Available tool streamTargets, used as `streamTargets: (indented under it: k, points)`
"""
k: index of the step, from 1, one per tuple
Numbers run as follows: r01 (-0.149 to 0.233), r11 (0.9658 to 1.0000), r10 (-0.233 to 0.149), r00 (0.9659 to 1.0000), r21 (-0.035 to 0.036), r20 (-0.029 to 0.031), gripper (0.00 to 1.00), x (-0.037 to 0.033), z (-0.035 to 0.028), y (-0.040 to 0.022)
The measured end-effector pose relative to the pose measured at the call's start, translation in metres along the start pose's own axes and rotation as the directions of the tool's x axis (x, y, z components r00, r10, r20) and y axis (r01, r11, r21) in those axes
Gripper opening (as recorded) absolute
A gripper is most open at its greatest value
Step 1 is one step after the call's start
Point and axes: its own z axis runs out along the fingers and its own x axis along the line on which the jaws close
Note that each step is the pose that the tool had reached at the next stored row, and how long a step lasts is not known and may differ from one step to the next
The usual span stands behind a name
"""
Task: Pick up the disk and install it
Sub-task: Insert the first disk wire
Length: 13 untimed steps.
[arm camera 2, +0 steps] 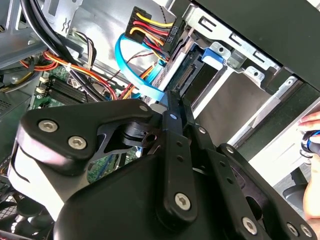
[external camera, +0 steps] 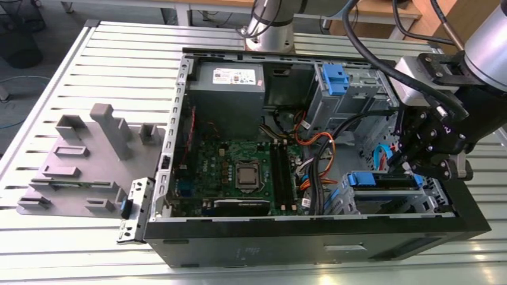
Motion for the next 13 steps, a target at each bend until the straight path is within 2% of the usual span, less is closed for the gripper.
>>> streamTargets:
  k: [7,13]
  points:
    - [0.000,1.0000,0.000,1.0000,0.0000,0.0000,0.16,0.0017,0.0000,0.0000]
    - [0.000,1.0000,0.000,1.0000,0.0000,0.0003,0.16,0.0020,0.0028,0.0021]
